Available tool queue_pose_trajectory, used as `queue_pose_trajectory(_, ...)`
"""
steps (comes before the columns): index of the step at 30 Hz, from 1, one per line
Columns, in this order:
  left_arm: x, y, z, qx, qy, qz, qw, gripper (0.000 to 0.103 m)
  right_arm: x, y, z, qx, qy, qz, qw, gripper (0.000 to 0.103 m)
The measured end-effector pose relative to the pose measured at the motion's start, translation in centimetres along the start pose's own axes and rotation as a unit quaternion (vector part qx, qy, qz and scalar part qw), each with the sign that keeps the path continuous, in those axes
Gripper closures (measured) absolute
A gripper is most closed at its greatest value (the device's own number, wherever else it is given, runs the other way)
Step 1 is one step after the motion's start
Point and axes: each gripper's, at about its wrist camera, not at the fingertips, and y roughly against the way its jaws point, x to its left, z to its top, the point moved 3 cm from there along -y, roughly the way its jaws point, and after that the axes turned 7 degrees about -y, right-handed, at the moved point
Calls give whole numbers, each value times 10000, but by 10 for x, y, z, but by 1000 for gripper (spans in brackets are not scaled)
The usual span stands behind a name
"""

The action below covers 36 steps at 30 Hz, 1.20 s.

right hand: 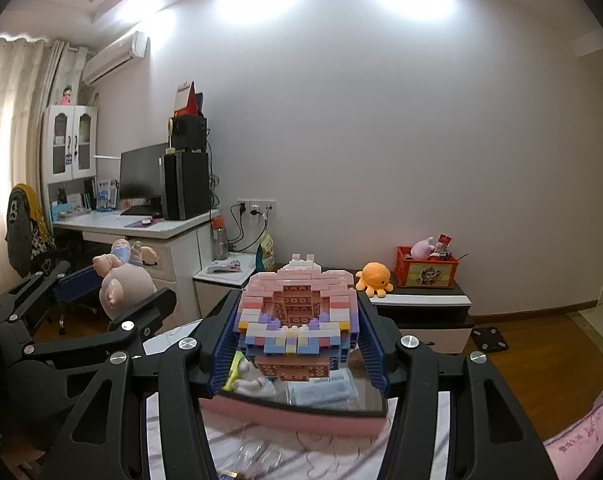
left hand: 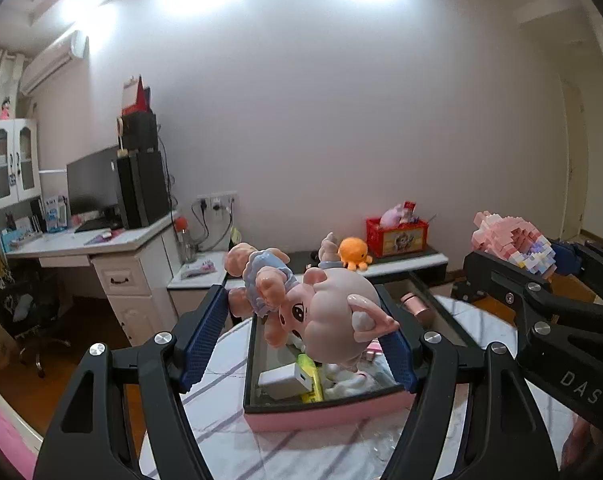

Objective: Organize rigid objects
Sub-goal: 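Lift the figure and block donut over the pink box with both tools, then release the figure into the box with the left tool while the right tool releases the donut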

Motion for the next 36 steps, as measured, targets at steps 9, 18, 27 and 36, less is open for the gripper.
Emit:
queue_pose_trajectory(9, 4, -120, -29, 1141, 122, -352, 9928, 30, -19, -95, -28, 977, -101, 18, 9952, 48)
queue_pose_trajectory(18, 0, -173, -59, 1726, 122, -316, 9844, 25, -40, -149, -56, 1746, -382, 71, 9839, 47)
queue_pose_trajectory(27, 17, -133, -46, 1479, 320, -138, 9884, 3, -45, -120, -37, 1429, -556, 109, 9881, 22)
queue_pose_trajectory(36, 26, -10, -26, 551, 631, 50, 9965, 0, -35, -17, -6, 552, -555, 103, 9969, 17)
